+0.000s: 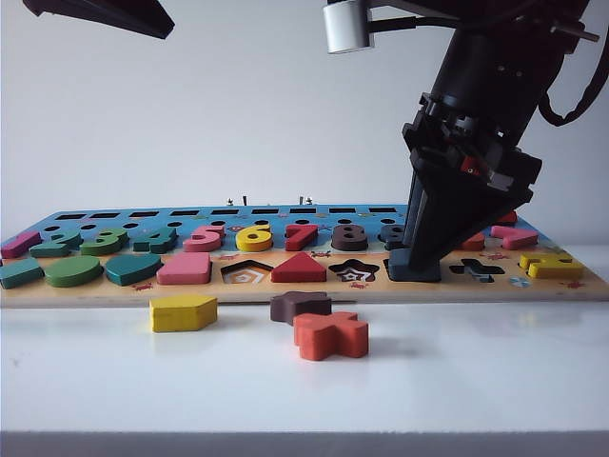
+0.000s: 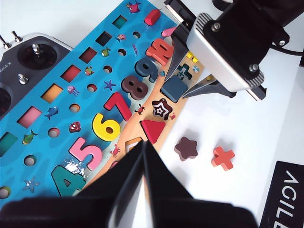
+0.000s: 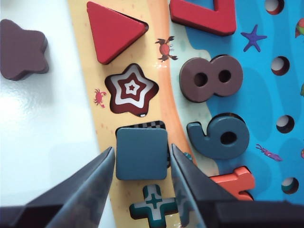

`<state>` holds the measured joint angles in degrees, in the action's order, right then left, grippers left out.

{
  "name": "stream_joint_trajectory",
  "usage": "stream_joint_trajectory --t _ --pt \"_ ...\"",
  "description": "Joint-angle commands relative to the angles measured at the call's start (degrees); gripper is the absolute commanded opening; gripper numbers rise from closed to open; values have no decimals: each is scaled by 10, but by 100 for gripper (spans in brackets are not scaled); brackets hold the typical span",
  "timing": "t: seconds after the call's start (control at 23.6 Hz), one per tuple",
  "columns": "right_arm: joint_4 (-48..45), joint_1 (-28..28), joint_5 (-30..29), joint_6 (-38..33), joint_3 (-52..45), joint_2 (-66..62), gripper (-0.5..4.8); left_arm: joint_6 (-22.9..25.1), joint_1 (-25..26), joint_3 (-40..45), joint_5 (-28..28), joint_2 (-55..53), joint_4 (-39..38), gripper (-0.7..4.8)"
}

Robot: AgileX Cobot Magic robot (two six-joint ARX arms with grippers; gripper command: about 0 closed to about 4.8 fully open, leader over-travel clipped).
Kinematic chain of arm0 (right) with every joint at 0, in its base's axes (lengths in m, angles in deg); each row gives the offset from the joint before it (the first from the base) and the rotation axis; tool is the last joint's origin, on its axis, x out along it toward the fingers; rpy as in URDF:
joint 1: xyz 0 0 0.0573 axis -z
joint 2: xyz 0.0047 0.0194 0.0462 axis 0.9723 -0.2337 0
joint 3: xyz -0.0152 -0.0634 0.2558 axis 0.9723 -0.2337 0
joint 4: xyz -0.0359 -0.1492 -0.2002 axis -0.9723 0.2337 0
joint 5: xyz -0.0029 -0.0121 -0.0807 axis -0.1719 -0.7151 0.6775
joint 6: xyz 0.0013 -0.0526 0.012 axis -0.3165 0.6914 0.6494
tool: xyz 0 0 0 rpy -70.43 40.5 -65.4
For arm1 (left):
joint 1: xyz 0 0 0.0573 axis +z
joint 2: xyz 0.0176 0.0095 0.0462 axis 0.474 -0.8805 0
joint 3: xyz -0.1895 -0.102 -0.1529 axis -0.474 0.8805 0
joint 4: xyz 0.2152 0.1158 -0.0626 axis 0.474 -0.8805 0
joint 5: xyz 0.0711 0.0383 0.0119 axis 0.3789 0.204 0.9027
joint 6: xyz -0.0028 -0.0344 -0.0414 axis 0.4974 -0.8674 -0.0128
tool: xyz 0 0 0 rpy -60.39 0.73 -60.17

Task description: Insert the cube into the slot.

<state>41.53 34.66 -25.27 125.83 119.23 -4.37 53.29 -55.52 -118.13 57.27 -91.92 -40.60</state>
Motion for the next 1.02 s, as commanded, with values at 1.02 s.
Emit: stream_joint_trajectory --t 1.02 --pt "-28 0 18 -42 2 14 220 0 -1 -2 -2 0 6 17"
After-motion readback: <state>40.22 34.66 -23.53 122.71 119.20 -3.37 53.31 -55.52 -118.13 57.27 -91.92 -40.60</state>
